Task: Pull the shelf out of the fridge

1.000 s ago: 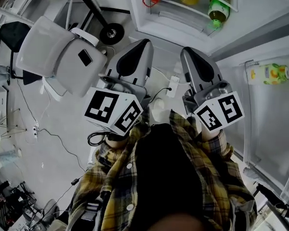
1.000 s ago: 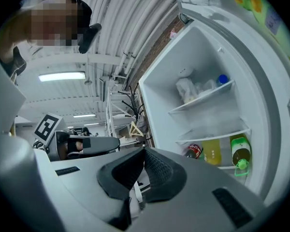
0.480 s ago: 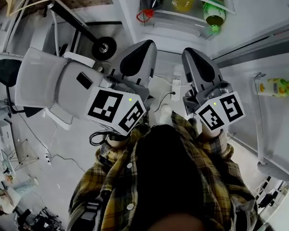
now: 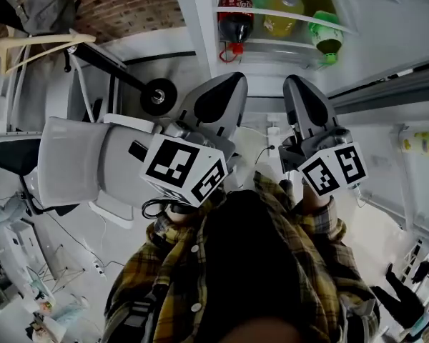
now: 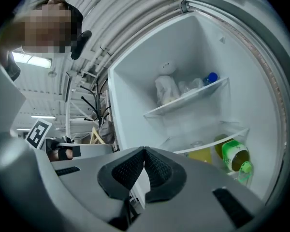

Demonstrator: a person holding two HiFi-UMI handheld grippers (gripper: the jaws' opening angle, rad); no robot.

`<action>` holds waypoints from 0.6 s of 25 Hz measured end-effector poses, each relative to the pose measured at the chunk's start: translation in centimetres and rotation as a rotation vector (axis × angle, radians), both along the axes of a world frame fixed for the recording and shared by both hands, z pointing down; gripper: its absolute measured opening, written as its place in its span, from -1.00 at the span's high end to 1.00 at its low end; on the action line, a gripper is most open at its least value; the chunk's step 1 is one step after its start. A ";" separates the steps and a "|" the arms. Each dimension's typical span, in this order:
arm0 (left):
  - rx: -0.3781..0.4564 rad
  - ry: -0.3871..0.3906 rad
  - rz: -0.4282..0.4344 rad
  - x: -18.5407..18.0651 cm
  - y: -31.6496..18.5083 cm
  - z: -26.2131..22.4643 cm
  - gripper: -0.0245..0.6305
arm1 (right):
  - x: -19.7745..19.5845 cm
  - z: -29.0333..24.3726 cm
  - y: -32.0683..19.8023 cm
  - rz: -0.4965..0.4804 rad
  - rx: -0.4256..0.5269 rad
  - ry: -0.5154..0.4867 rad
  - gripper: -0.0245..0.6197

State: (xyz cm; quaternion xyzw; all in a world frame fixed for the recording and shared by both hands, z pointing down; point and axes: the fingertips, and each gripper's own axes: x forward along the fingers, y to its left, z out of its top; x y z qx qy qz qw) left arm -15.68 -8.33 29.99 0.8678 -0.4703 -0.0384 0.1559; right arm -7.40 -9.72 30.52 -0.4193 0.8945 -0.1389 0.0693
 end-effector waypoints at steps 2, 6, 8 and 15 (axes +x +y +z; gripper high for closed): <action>-0.010 0.008 0.036 -0.1 -0.9 0.6 0.92 | -0.1 0.6 -0.5 0.035 -0.014 0.007 0.87; -0.025 0.021 0.097 0.5 -1.8 1.3 0.92 | 0.9 1.4 -0.7 0.101 -0.040 0.019 0.87; -0.031 0.024 0.123 0.9 -2.1 1.2 0.92 | 1.3 1.3 -1.0 0.130 -0.050 0.020 0.87; -0.046 0.019 0.199 3.5 -4.2 0.4 0.92 | 3.2 0.3 -2.5 0.185 -0.064 0.019 0.87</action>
